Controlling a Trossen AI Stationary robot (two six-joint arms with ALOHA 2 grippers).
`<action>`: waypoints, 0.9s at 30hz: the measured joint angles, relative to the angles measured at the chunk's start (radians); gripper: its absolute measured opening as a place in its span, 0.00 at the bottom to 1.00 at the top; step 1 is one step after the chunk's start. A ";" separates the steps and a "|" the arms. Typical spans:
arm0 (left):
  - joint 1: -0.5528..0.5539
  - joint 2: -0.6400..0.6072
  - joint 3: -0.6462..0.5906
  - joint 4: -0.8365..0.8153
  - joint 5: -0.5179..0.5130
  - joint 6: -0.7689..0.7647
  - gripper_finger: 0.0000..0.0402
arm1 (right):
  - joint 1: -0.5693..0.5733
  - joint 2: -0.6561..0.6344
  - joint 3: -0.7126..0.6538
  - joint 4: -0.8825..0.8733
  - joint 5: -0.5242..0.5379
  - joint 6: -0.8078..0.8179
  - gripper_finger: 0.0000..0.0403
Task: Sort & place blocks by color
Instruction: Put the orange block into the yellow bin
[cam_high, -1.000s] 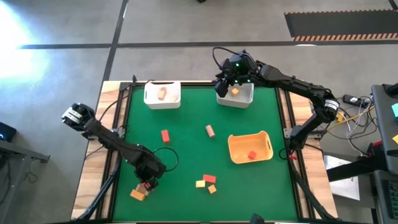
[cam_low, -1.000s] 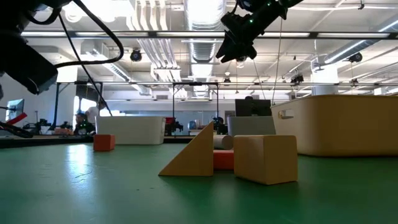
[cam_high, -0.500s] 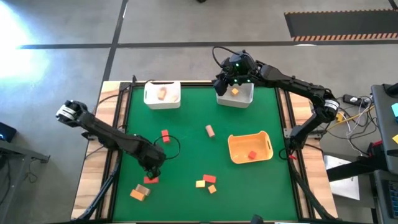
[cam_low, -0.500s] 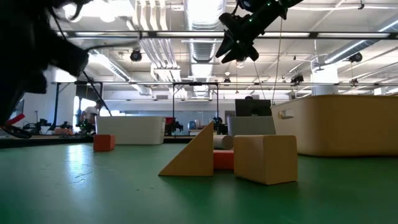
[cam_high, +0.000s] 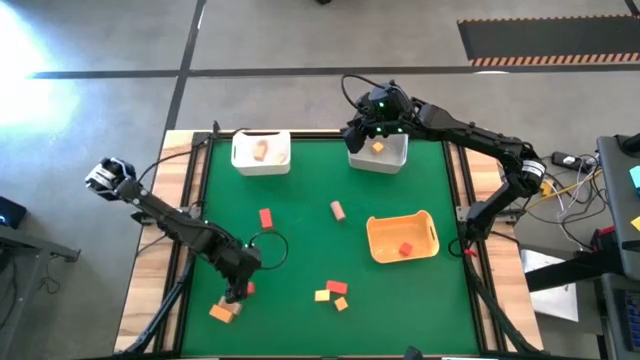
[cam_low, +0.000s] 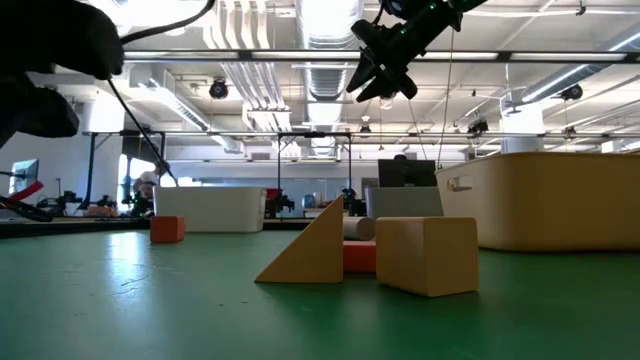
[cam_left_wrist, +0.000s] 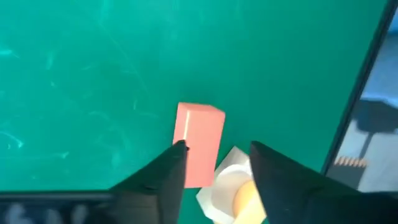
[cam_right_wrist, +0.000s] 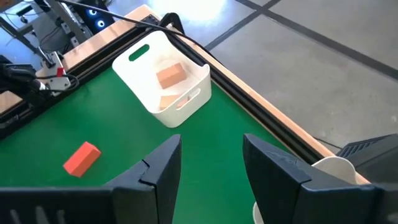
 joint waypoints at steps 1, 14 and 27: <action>-0.015 0.011 0.000 -0.001 -0.005 0.009 0.45 | 0.000 0.000 0.000 0.000 0.000 0.000 0.40; -0.105 0.171 -0.002 -0.001 -0.055 0.009 0.64 | 0.000 0.000 0.000 0.000 0.000 0.010 0.40; -0.105 0.267 0.001 -0.008 -0.097 0.009 0.52 | 0.000 0.000 0.000 0.000 0.002 0.023 0.40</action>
